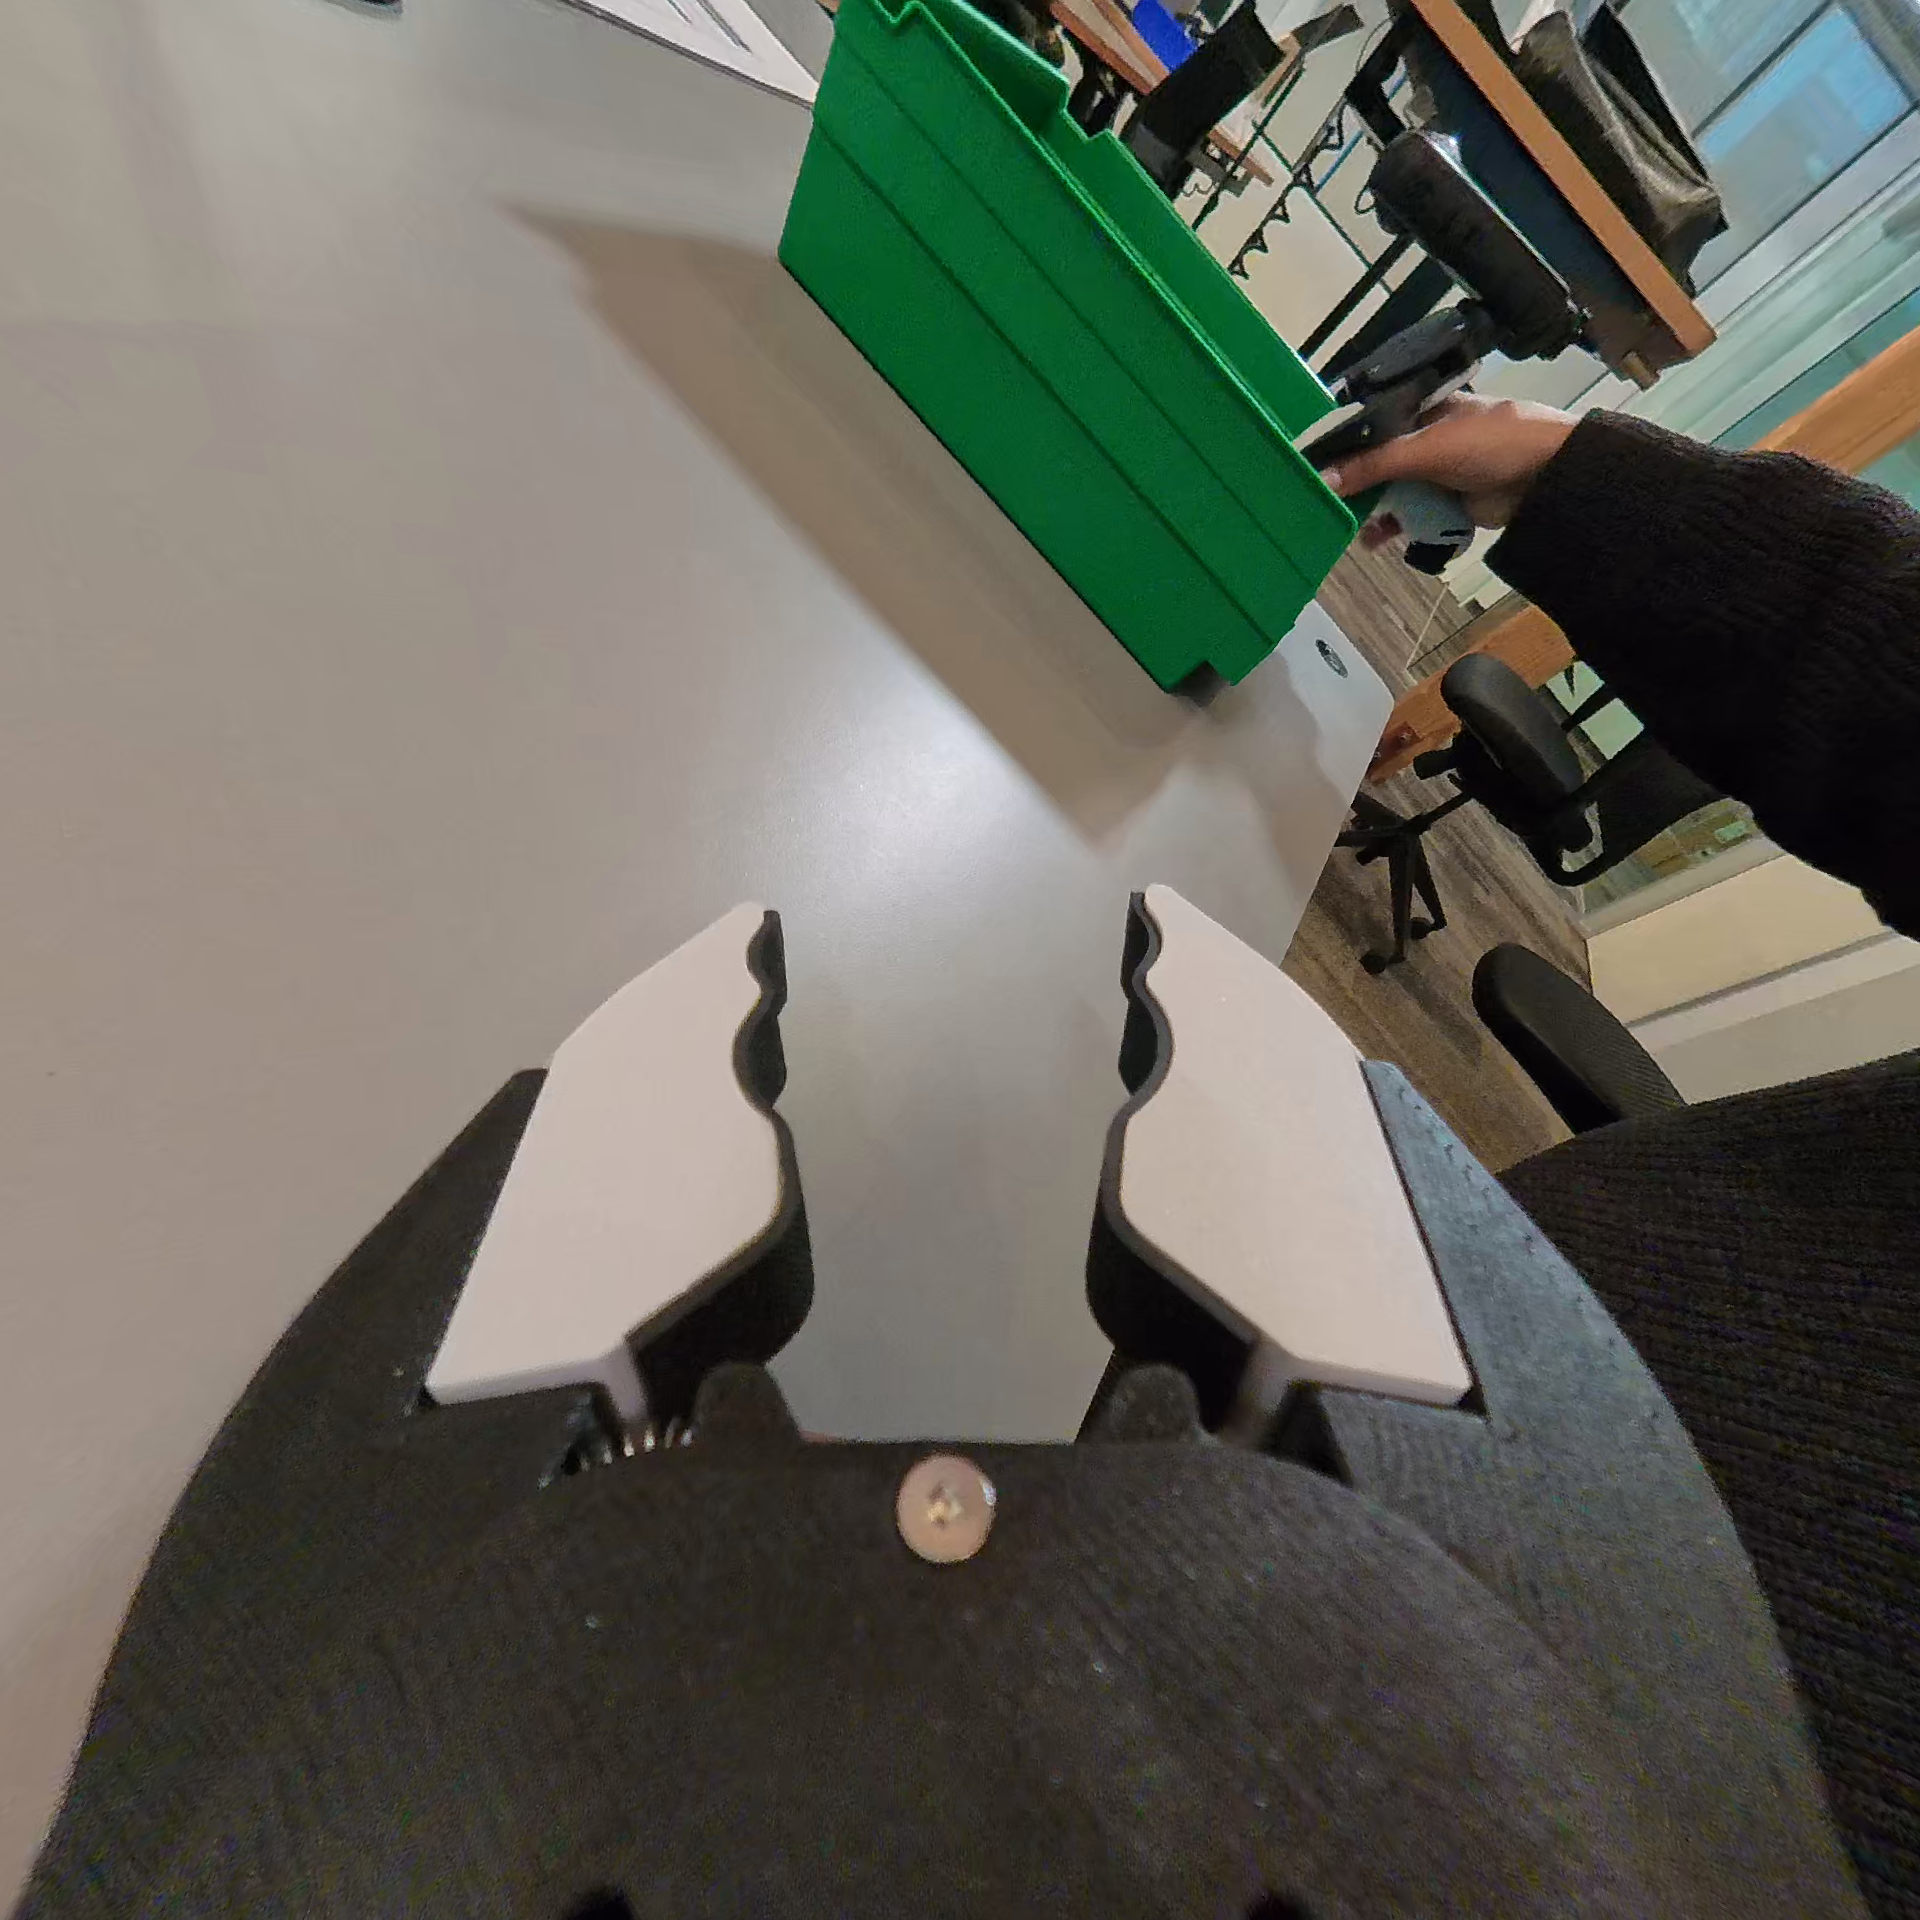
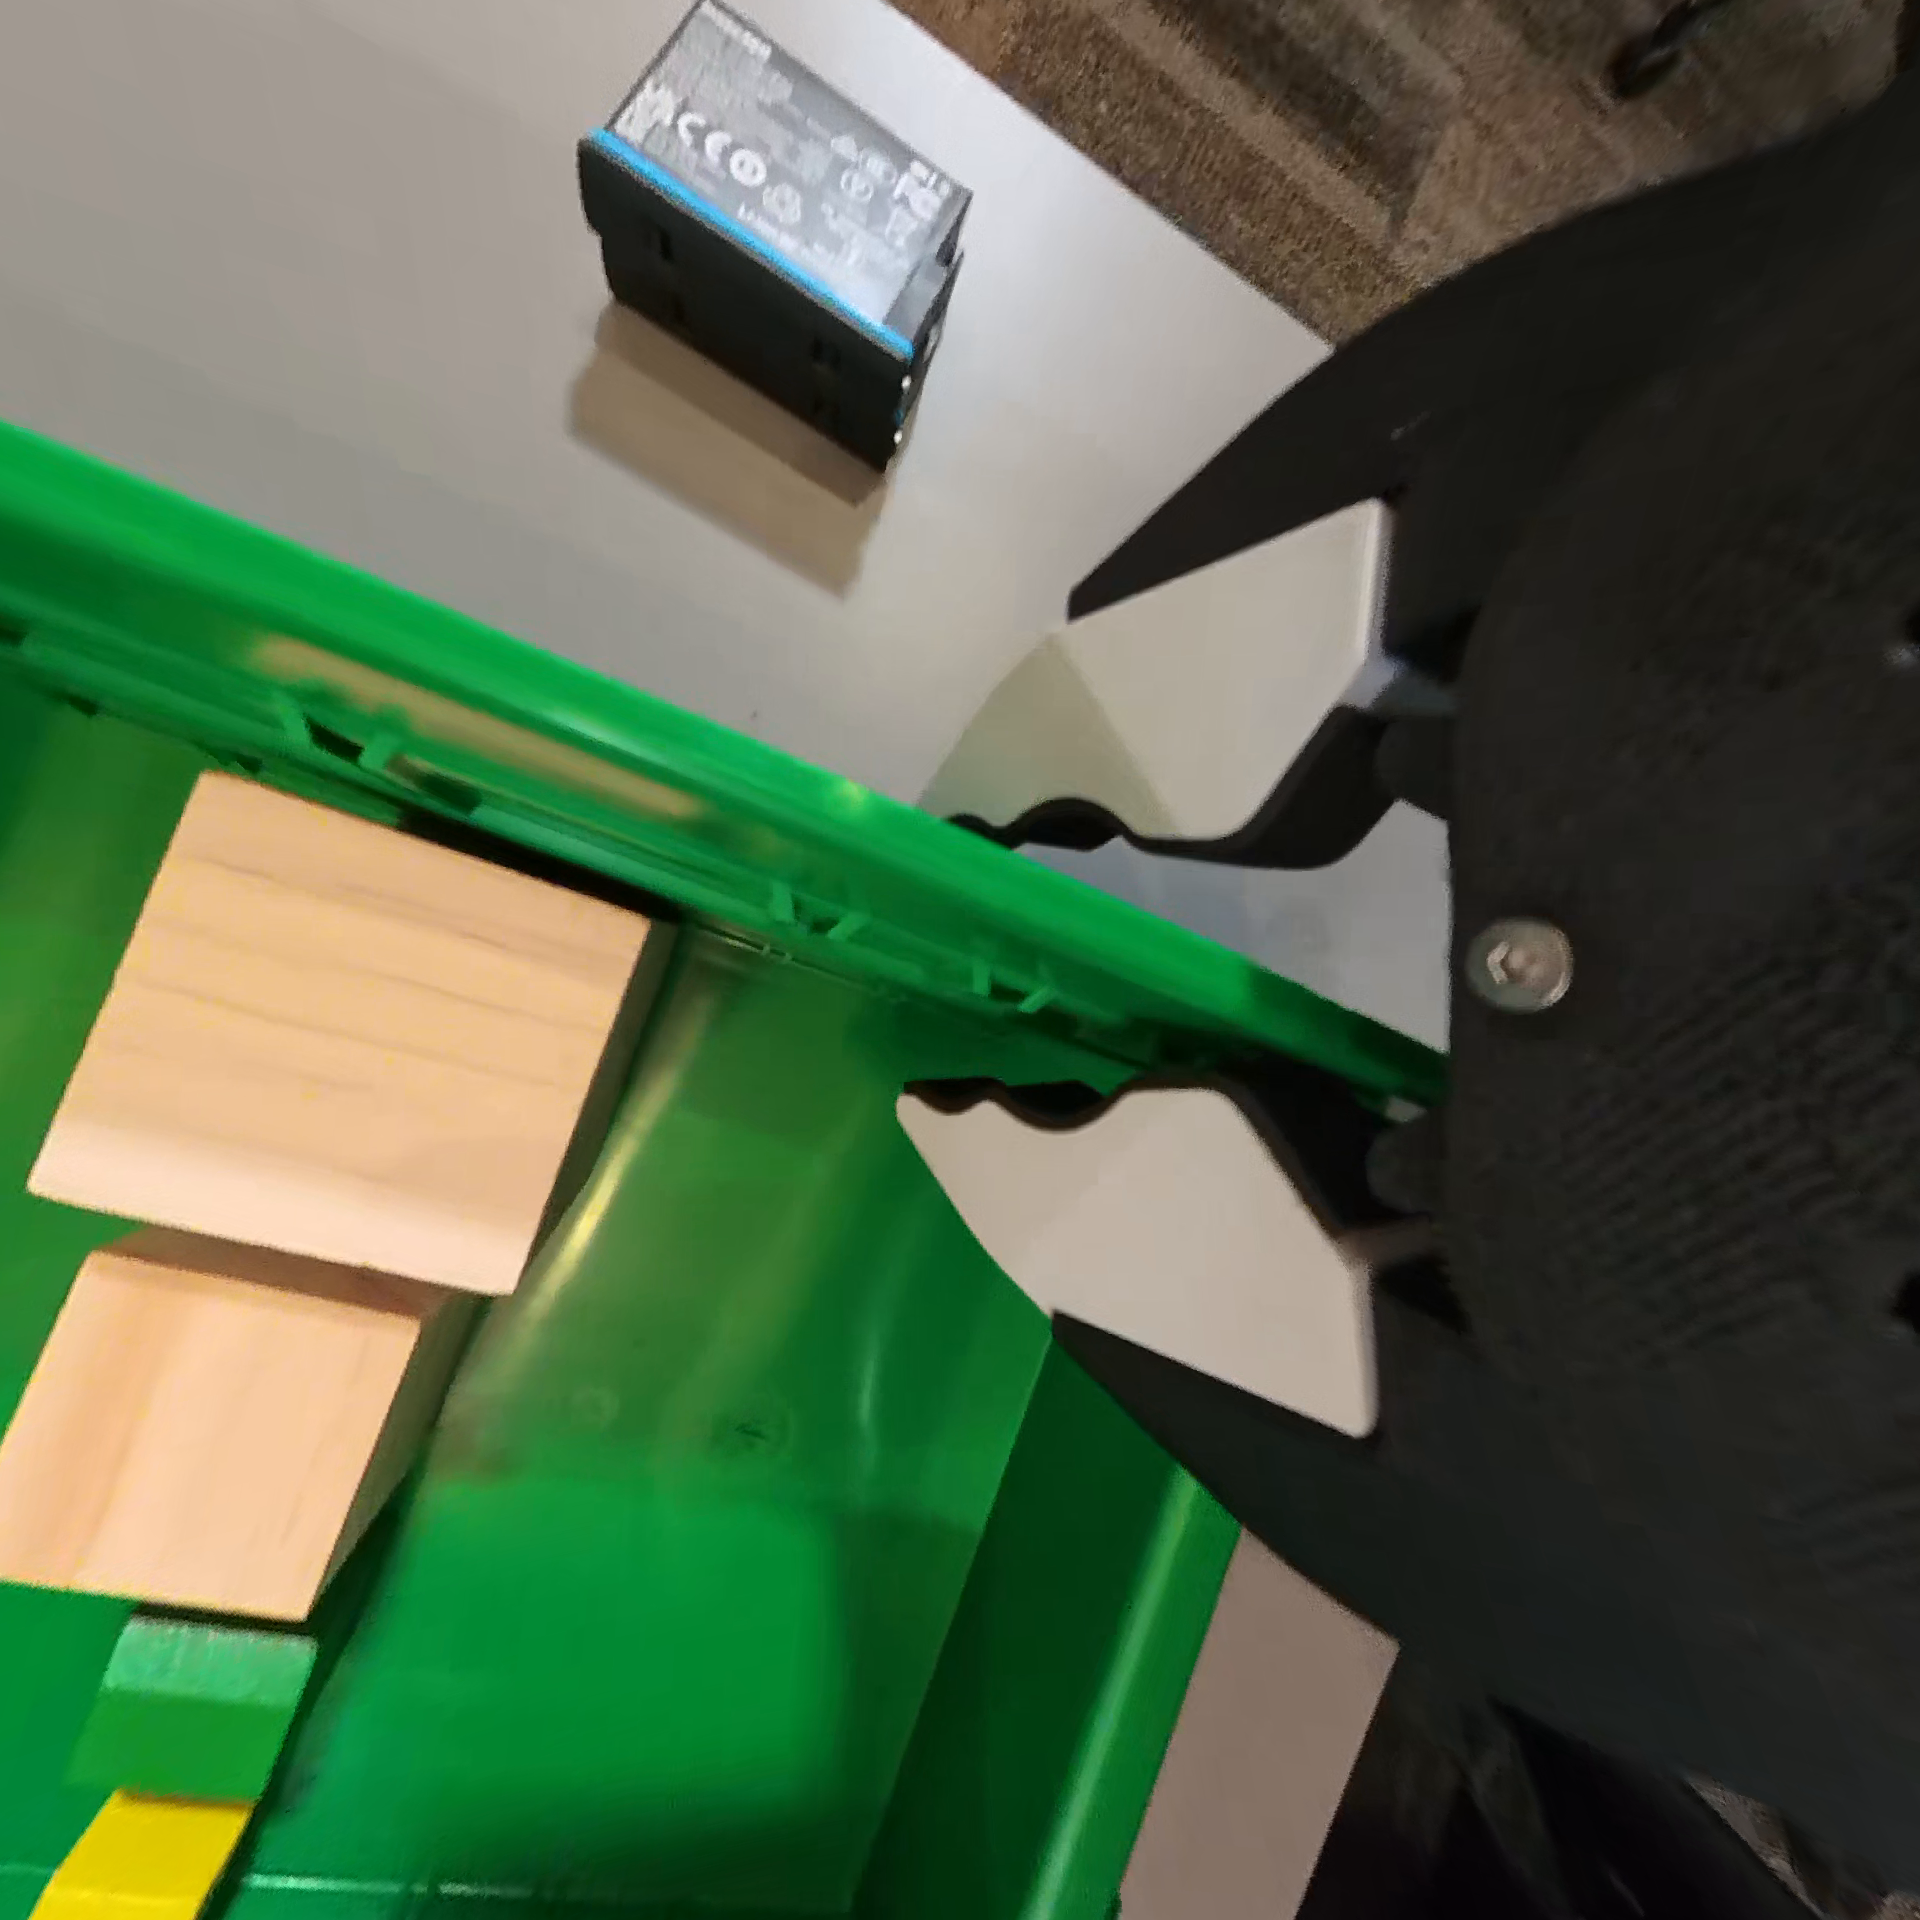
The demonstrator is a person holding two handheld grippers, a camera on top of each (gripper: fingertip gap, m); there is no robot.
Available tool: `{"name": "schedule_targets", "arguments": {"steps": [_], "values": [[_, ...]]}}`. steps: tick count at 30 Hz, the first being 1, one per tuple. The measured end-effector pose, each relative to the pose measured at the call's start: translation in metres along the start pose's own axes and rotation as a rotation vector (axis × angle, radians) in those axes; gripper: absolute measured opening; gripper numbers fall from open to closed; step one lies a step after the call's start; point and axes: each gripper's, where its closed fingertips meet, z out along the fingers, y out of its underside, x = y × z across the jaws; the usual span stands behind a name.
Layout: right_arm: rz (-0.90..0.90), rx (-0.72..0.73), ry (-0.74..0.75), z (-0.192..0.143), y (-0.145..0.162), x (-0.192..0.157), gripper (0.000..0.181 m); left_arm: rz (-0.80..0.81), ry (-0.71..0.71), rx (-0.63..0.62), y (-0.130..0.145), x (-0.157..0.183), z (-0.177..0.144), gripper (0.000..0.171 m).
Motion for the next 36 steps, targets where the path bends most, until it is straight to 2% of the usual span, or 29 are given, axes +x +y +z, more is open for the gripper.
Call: {"name": "schedule_targets", "arguments": {"steps": [8,13,22,28,34,36], "values": [[-0.009,-0.043,-0.121,0.001,0.003,-0.02,0.021,-0.001,0.006,-0.02,0.004,0.002,0.002,0.064],[-0.005,-0.098,-0.081,0.0,0.005,-0.024,0.017,-0.003,0.006,-0.028,0.005,0.002,0.002,0.064],[0.064,-0.084,-0.061,0.0,0.003,-0.038,0.015,0.005,0.008,-0.03,0.006,0.004,0.002,0.063],[0.009,-0.044,-0.037,-0.002,-0.01,-0.049,0.012,0.01,0.002,-0.027,0.005,0.004,0.002,0.063],[-0.053,-0.069,-0.081,0.002,-0.022,-0.083,0.012,0.086,-0.081,0.046,-0.01,0.001,-0.007,0.063],[-0.076,-0.067,-0.095,0.005,-0.027,-0.097,0.012,0.149,-0.171,0.09,-0.021,-0.005,-0.015,0.073]]}}
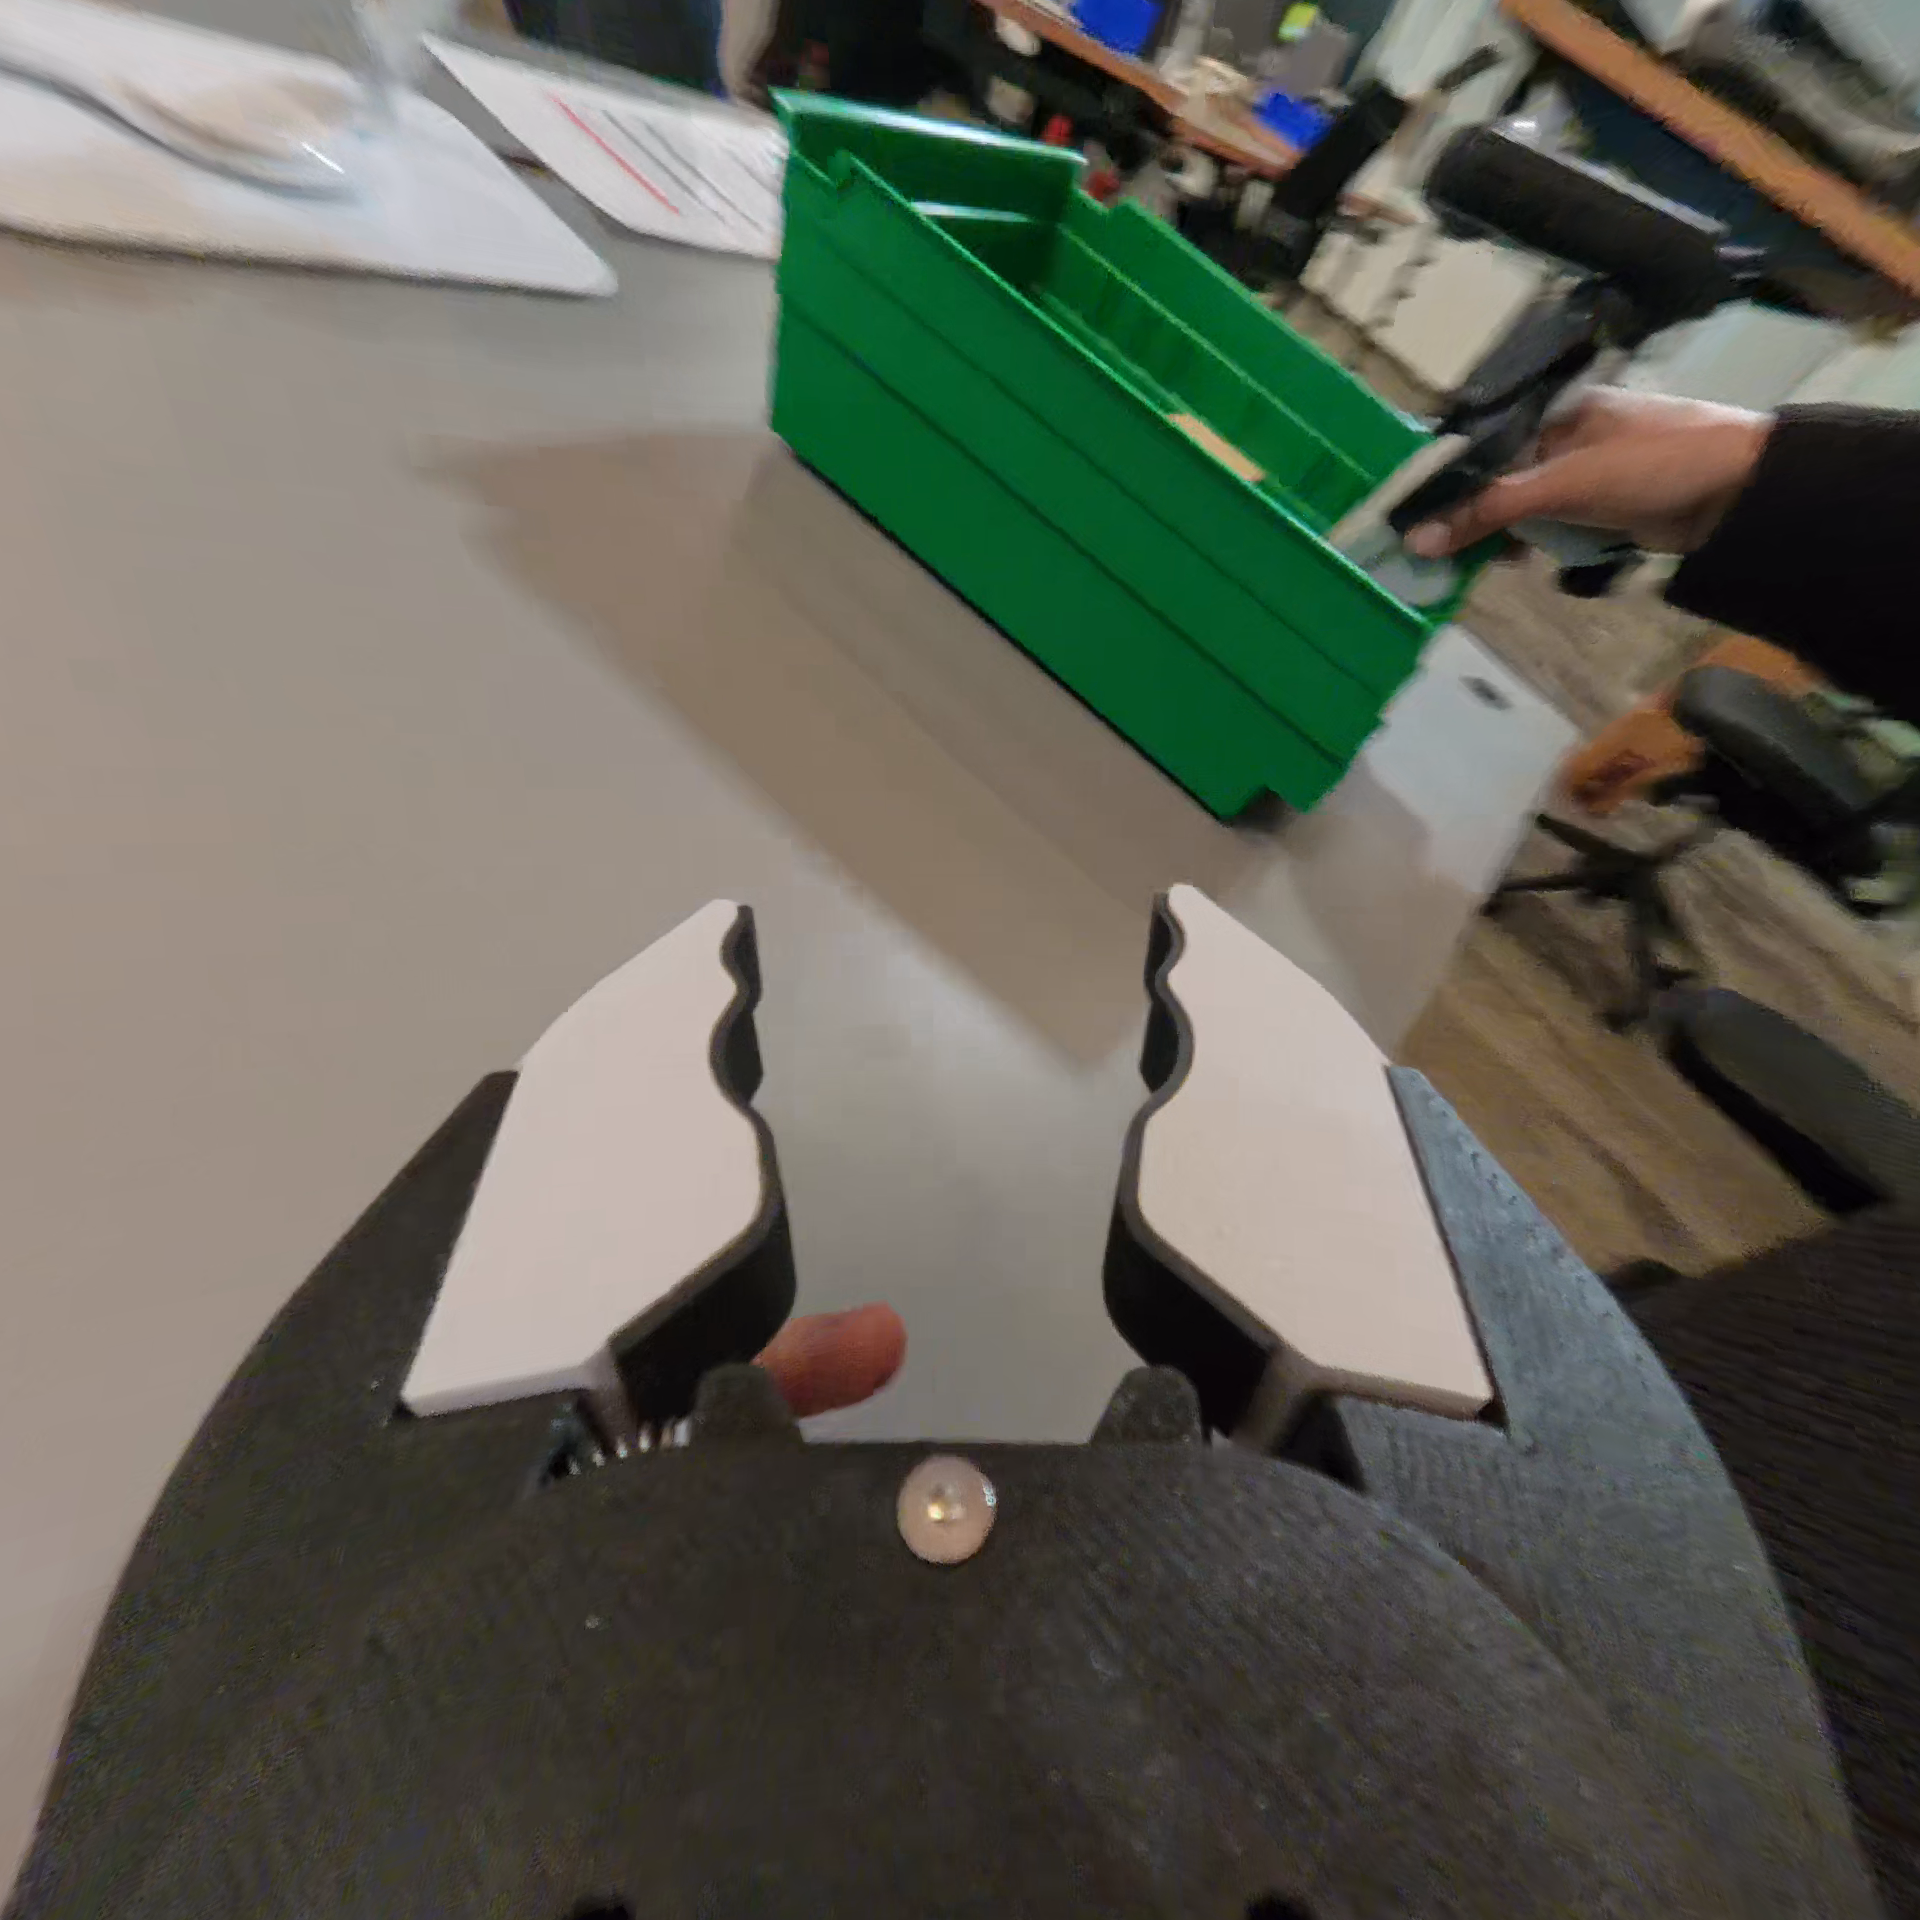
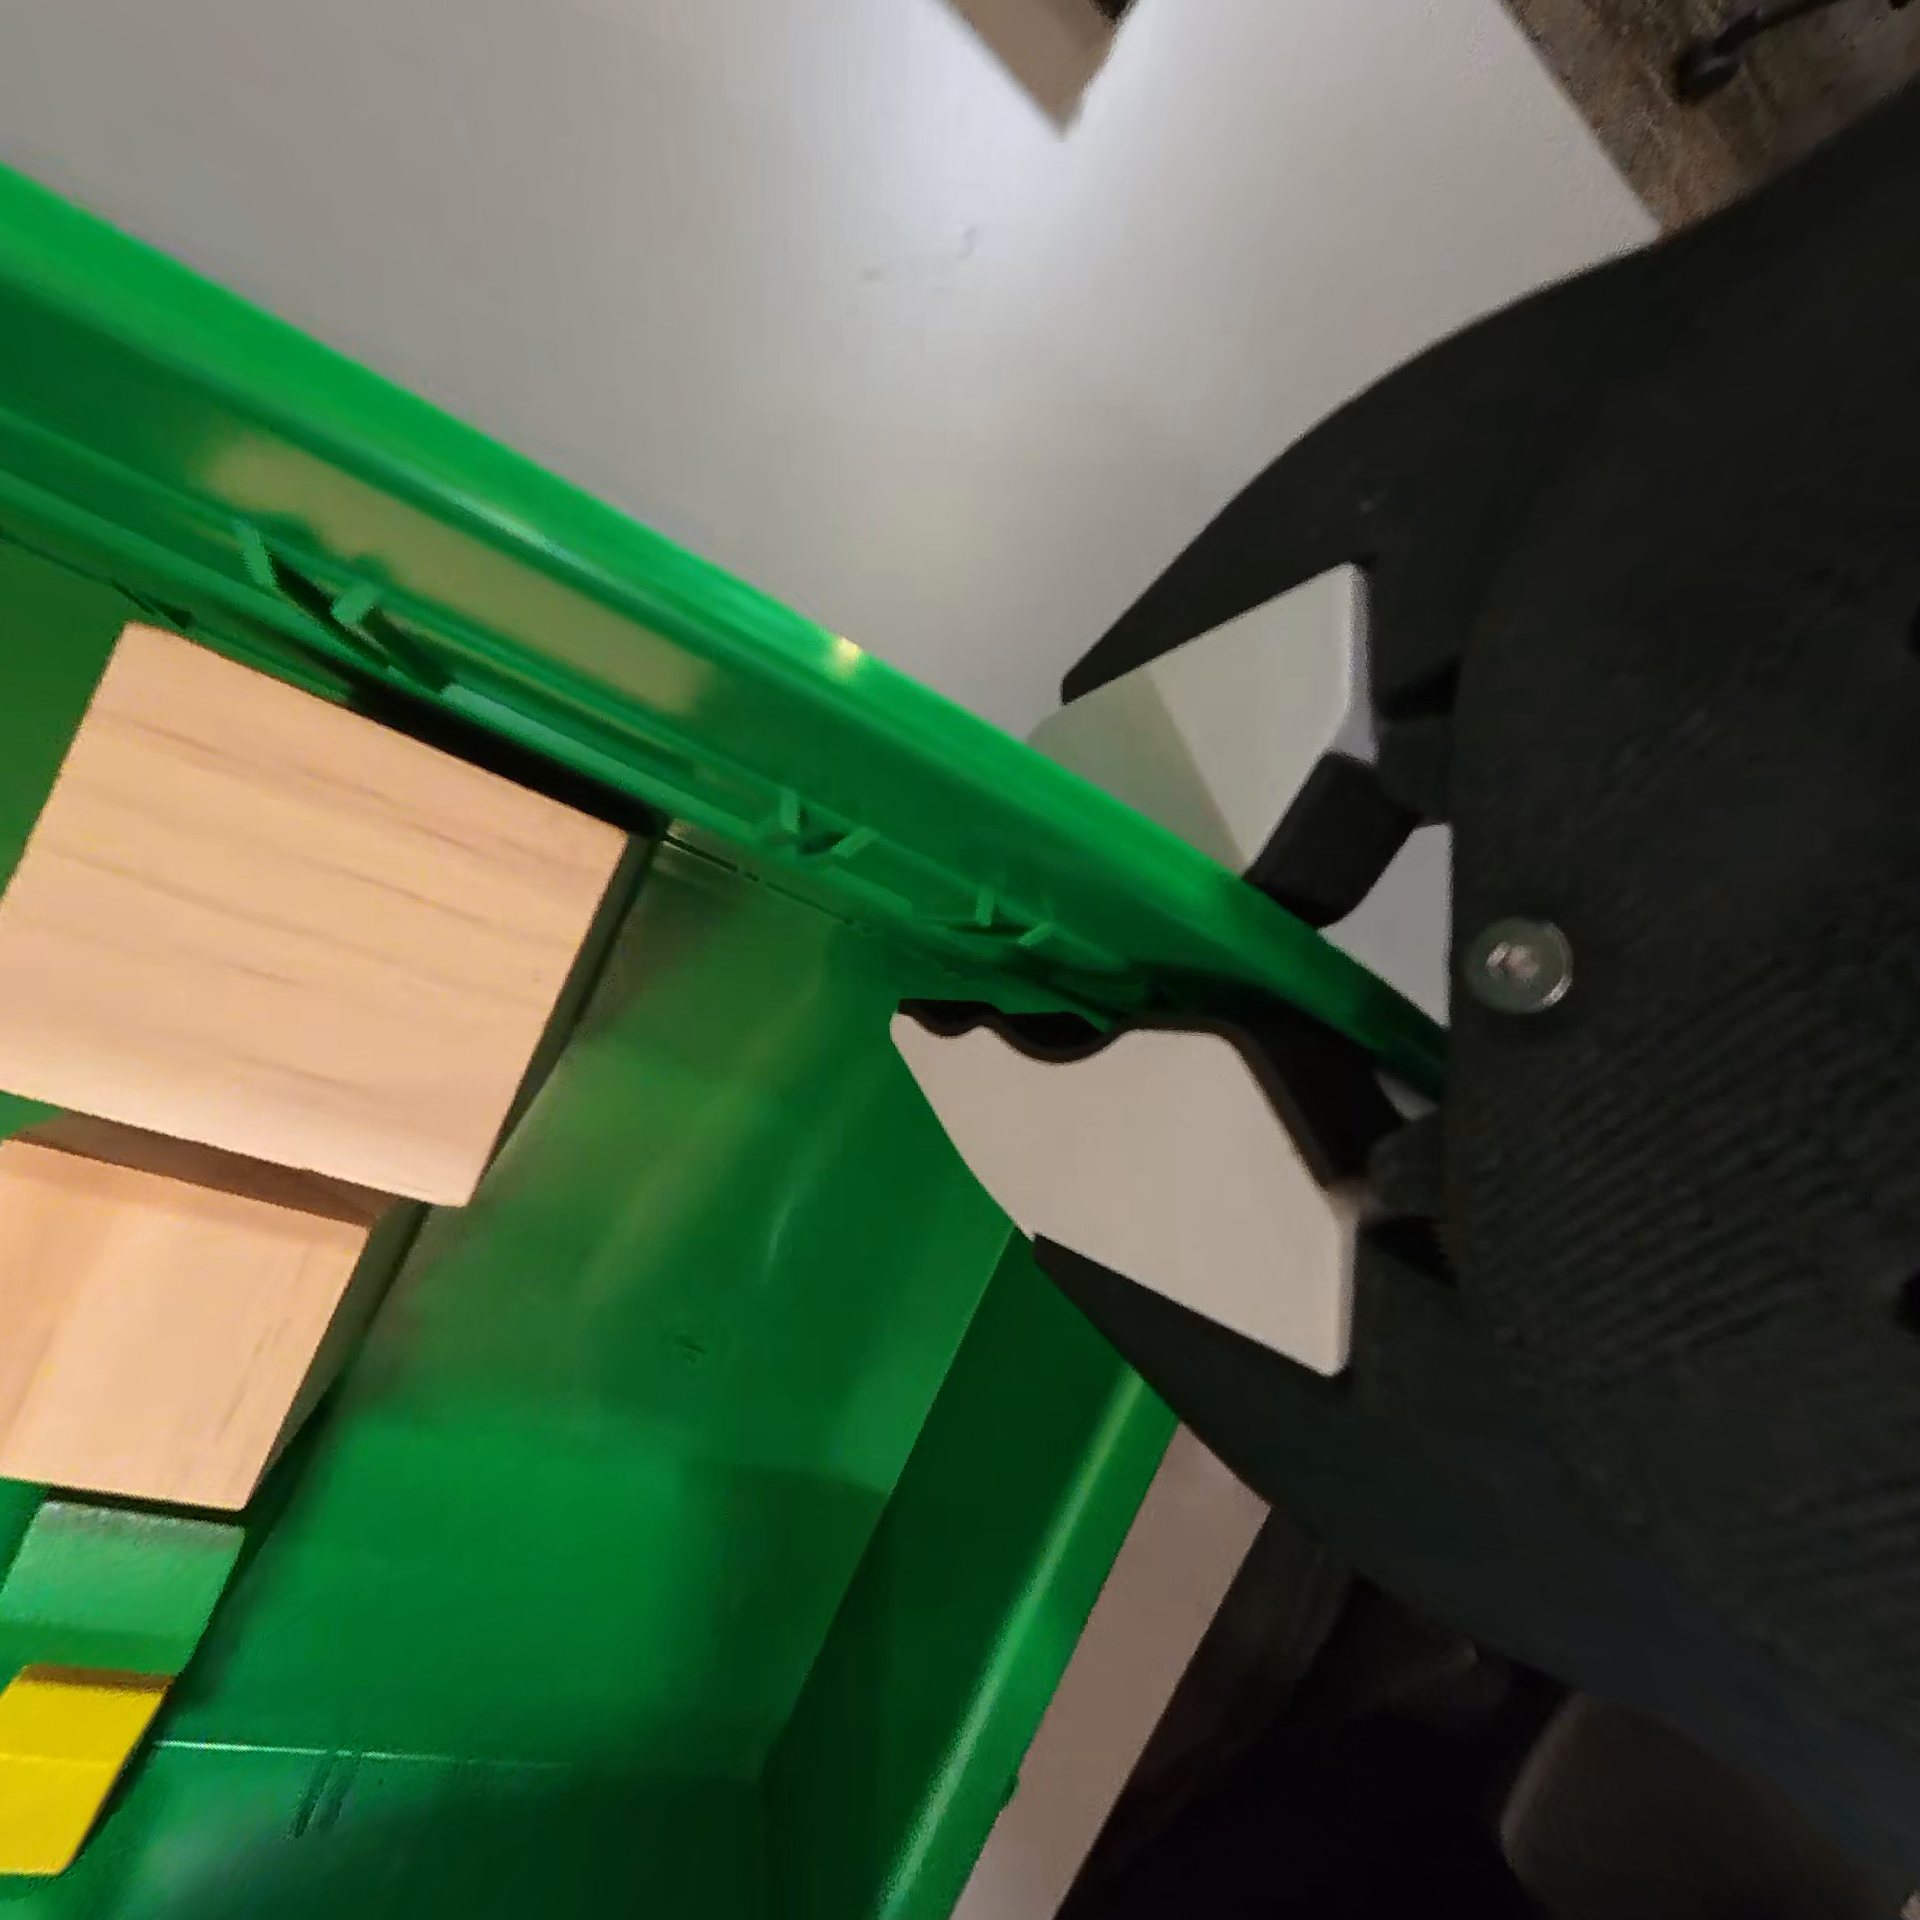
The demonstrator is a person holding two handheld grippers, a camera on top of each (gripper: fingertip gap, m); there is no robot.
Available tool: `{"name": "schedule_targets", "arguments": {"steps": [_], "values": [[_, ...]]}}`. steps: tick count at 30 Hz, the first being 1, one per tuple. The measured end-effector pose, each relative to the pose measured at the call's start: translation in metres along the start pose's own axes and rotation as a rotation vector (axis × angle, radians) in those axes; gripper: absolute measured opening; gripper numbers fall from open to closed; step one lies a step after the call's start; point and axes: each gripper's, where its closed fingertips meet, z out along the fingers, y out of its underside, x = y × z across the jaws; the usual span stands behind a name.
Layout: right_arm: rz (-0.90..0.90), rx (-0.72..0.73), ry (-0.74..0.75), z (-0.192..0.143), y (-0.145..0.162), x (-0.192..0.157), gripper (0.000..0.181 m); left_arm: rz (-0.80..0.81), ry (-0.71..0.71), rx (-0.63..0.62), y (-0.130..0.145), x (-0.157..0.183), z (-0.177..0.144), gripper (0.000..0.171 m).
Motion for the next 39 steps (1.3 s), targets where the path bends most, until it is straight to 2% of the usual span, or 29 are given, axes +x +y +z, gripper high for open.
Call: {"name": "schedule_targets", "arguments": {"steps": [3,5,7,9,13,15,16,17,21,26,28,31,33,35,39], "values": [[-0.01,0.014,-0.052,0.007,-0.015,-0.027,0.012,0.112,-0.203,0.108,-0.032,-0.024,-0.023,0.083],[-0.015,0.019,-0.087,0.013,-0.029,-0.047,0.013,0.172,-0.308,0.205,-0.059,-0.037,-0.046,0.083],[-0.037,0.024,-0.096,0.019,-0.045,-0.066,0.013,0.23,-0.4,0.228,-0.074,-0.054,-0.068,0.079],[-0.068,0.032,-0.078,0.027,-0.063,-0.084,0.014,0.288,-0.484,0.176,-0.077,-0.075,-0.084,0.084],[-0.135,0.046,-0.03,0.042,-0.099,-0.124,0.014,0.366,-0.713,0.147,-0.087,-0.13,-0.126,0.091],[-0.143,0.052,-0.039,0.049,-0.115,-0.147,0.015,0.361,-0.818,0.151,-0.093,-0.151,-0.147,0.095],[-0.15,0.053,-0.039,0.052,-0.122,-0.159,0.015,0.347,-0.827,0.163,-0.095,-0.155,-0.154,0.094],[-0.15,0.057,-0.044,0.056,-0.129,-0.171,0.015,0.33,-0.824,0.153,-0.093,-0.16,-0.156,0.093],[-0.125,0.062,-0.061,0.069,-0.153,-0.216,0.017,0.303,-0.881,-0.06,-0.054,-0.194,-0.159,0.107],[-0.058,0.025,-0.127,0.089,-0.174,-0.268,0.018,0.351,-0.923,-0.121,-0.037,-0.212,-0.162,0.093],[-0.043,0.03,-0.135,0.094,-0.184,-0.283,0.019,0.37,-0.897,-0.116,-0.037,-0.21,-0.158,0.078],[-0.013,0.025,-0.119,0.099,-0.194,-0.301,0.022,0.394,-0.89,-0.142,-0.036,-0.208,-0.156,0.066],[-0.009,0.024,-0.112,0.101,-0.198,-0.311,0.022,0.42,-0.881,-0.155,-0.035,-0.207,-0.154,0.051],[-0.003,0.024,-0.108,0.102,-0.199,-0.319,0.022,0.43,-0.861,-0.175,-0.03,-0.206,-0.151,0.018],[0.0,0.033,-0.124,0.103,-0.201,-0.325,0.024,0.399,-0.906,-0.19,-0.031,-0.219,-0.166,0.008]]}}
